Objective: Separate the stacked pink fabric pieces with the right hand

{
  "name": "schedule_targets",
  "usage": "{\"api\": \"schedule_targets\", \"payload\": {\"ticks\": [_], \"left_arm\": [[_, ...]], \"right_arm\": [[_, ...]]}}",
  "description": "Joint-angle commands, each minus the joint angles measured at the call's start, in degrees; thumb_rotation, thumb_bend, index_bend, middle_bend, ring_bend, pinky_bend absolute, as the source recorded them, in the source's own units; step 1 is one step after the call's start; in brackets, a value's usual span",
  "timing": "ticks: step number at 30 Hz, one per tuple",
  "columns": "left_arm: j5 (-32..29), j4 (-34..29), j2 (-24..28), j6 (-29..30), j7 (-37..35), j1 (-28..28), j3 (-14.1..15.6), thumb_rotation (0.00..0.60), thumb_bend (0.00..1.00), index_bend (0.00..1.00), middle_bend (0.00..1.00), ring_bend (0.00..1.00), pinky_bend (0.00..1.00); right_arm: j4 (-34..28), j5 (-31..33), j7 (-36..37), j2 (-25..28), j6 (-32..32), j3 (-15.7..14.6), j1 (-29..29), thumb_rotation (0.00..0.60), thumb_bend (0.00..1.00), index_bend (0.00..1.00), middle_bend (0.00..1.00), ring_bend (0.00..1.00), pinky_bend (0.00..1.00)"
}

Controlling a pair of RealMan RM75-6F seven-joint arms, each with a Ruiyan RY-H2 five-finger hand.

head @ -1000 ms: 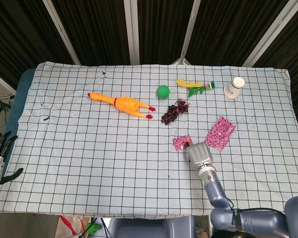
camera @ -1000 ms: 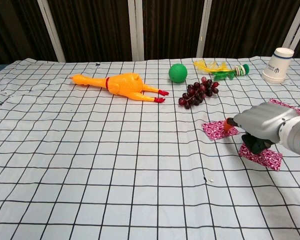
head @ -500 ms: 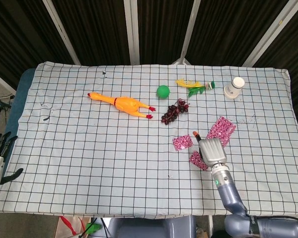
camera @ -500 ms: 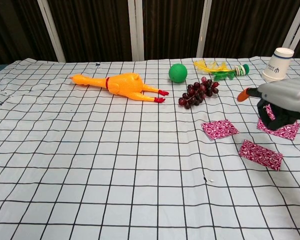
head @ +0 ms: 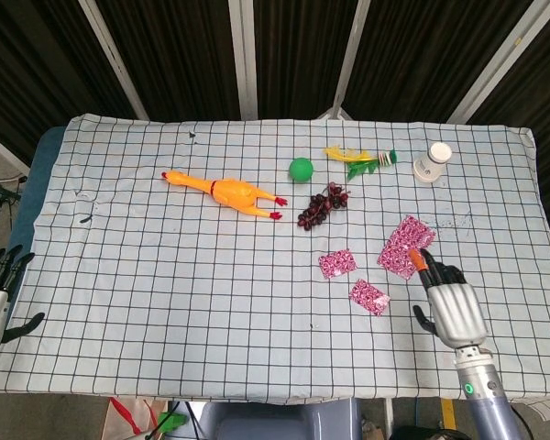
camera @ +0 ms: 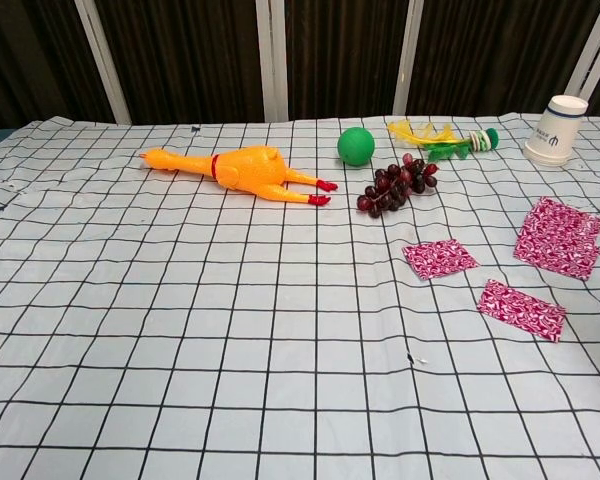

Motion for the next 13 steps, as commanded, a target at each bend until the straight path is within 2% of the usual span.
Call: {"api": "schedule_targets", "payload": {"ticks": [1,6,13], "left_arm": [[-0.1,-0.1,0.1,0.2,0.0,0.1,0.0,0.6,0.27,0.13,0.04,0.01,0.1],[-1.1,-0.2,0.3,1.3,0.2,0.8,-0.6,0.6,0.27,0.13,0.04,0.01,0.1],[-1.2,-0.2,0.6,2.2,-0.6,1.2,-0.9,0.6,0.27,0.13,0.04,0.01,0.1]], "right_arm": [[4.5,-3.7,0.8,-0.2,4.7,-2.4,-4.6,0.6,0.34,0.0,0.06,0.14,0.18],[6.9,-5.0,3.1,0.2,5.9,-3.1,-6.8,0.6,0.34,0.0,0.06,0.14,0.18],[7.8,-5.8,5.2,1.4,5.8,-2.4,-7.9,0.6,0.34,0.0,0.06,0.14,0.18]]}}
